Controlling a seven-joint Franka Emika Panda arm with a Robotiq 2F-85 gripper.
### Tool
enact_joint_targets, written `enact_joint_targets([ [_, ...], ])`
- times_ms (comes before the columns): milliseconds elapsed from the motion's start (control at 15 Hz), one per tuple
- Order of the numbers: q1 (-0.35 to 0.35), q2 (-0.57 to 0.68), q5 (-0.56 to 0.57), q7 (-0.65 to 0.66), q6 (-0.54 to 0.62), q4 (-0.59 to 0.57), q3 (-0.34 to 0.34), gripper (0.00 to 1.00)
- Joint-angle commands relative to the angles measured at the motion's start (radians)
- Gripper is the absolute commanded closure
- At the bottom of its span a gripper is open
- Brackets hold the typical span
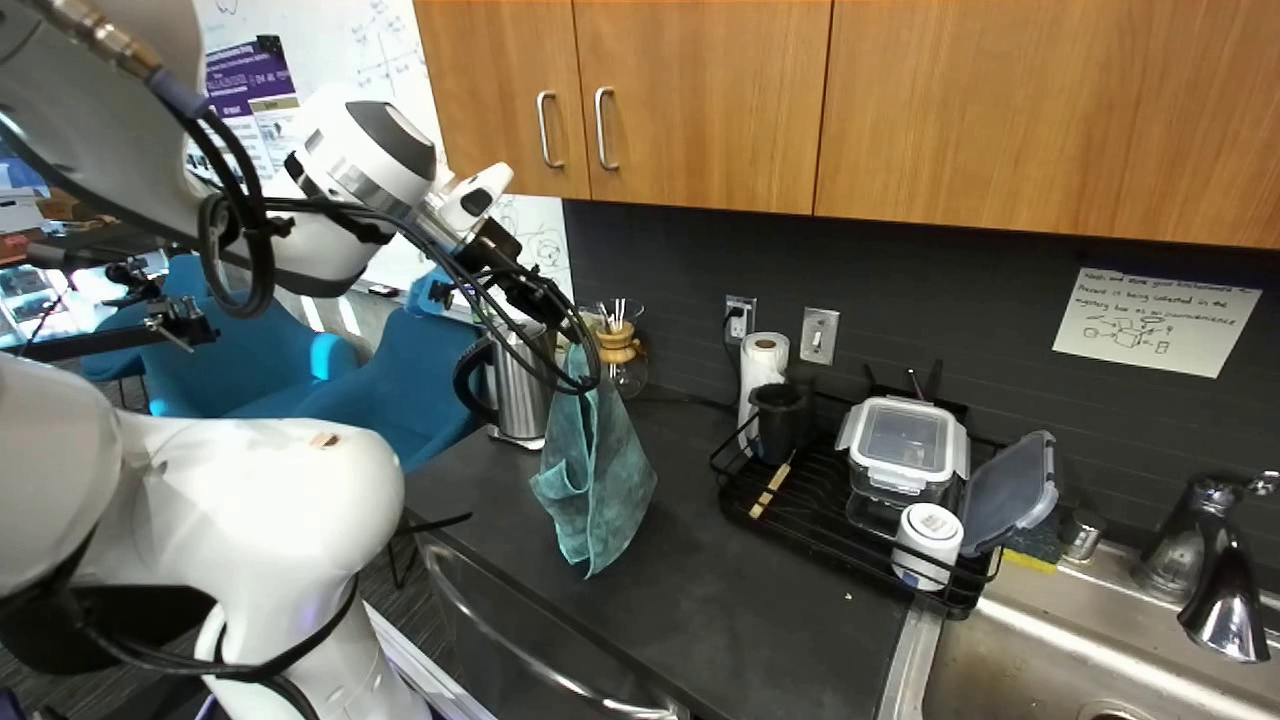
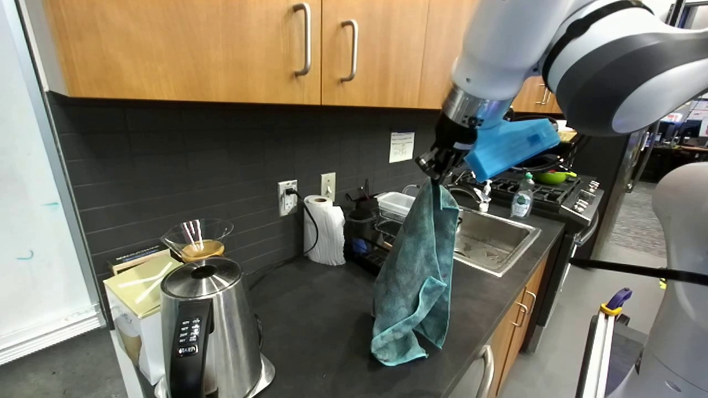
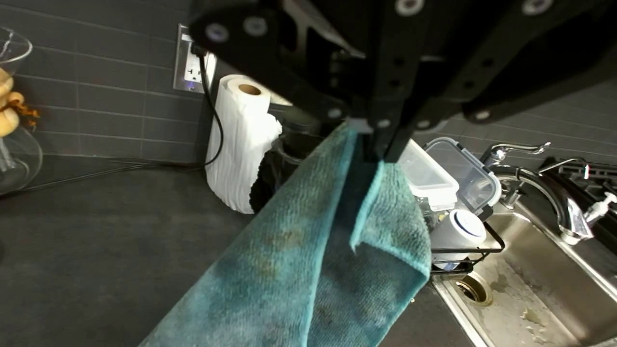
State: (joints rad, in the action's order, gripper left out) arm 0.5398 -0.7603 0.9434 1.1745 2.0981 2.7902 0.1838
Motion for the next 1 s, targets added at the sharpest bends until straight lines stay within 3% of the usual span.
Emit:
enact_joint_targets([
  [0, 0.000, 0.000, 0.000, 0.000, 0.000, 0.000, 0.000, 0.99],
  [133, 0.000, 0.000, 0.000, 0.000, 0.000, 0.000, 0.000, 0.99],
  [200, 0.000, -0.001, -0.002, 0.003, 0.000, 0.000, 0.000, 0.74],
  [400, -0.002, -0.003, -0.003, 0.007, 0.001, -0.001, 0.001, 0.63],
  [933, -0.002, 0.000, -0.003, 0.015, 0.001, -0.001, 0.002, 0.09],
])
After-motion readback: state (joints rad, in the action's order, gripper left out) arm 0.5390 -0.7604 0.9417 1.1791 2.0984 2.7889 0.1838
